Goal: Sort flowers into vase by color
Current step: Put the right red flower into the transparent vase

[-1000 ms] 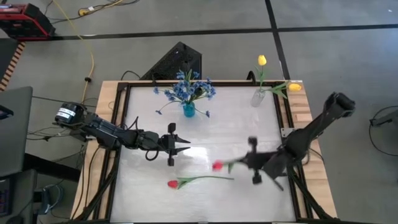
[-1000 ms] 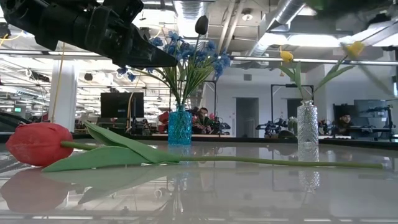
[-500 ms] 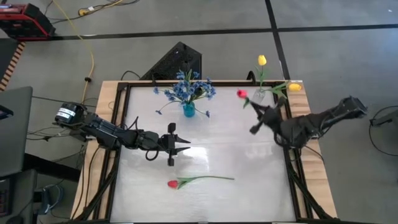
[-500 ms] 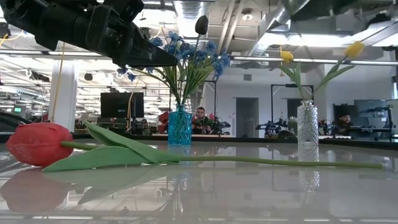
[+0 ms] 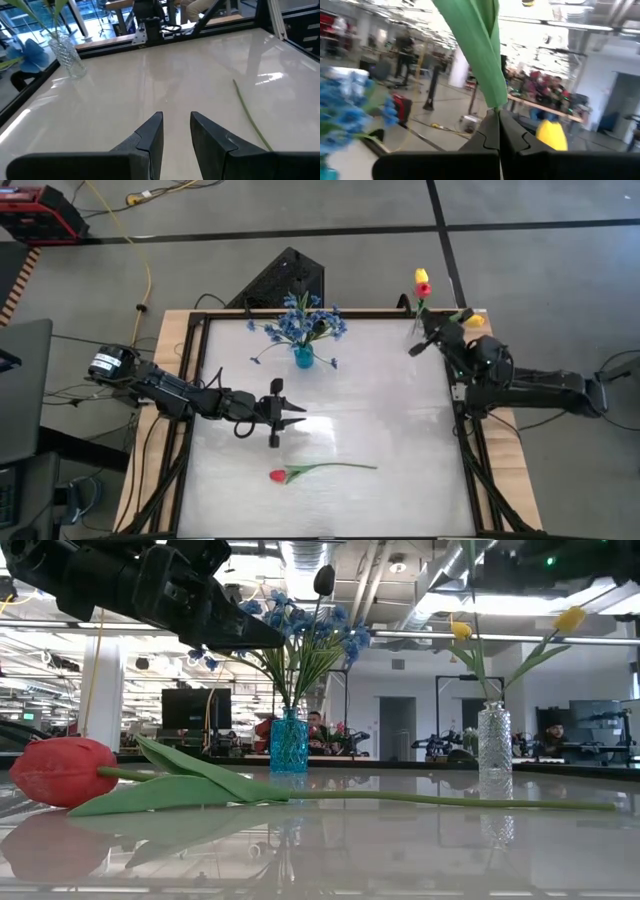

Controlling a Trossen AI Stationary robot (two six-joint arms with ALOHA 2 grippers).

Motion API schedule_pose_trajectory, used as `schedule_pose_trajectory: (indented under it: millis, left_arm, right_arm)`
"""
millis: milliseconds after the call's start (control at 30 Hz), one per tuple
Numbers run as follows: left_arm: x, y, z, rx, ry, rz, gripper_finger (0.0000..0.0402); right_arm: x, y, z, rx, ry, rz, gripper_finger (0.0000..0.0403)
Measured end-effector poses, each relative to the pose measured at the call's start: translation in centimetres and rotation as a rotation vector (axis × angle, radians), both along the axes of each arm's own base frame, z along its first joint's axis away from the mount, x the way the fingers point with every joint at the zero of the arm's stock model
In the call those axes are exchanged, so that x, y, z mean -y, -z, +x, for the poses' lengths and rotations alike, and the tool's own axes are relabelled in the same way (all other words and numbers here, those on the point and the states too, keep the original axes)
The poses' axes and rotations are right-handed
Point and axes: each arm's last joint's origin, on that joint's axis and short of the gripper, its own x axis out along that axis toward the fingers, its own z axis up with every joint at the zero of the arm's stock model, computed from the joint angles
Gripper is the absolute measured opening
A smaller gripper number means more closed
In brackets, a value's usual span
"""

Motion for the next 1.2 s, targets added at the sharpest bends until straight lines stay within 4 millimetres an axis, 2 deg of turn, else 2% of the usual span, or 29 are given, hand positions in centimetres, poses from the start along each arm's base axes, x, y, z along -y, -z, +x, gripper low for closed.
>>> schedule_pose_trajectory:
  millis: [133,367,800,1200]
  left_arm:
    - [0.0,0.2,0.0,-0.018,0.000,-0.001,0.0086]
    - [0.0,0.2,-0.1,-0.020,-0.001,-0.003,0.0086]
    - [0.0,0.2,-0.1,-0.020,-0.003,-0.014,0.0086]
    - [0.0,0.2,-0.1,-0.021,-0.004,-0.017,0.0086]
  right_arm:
    - [1.0,0.9,-0.3,-0.032,0.054,0.007,0.0015]
    - [2.0,0.9,-0.8,-0.073,0.137,-0.015,0.0015]
    - [3.4,1.2,-1.5,-0.073,0.110,0.000,0.0015]
    - [4.5,2.2,-0.6,-0.130,0.115,0.050,0.0015]
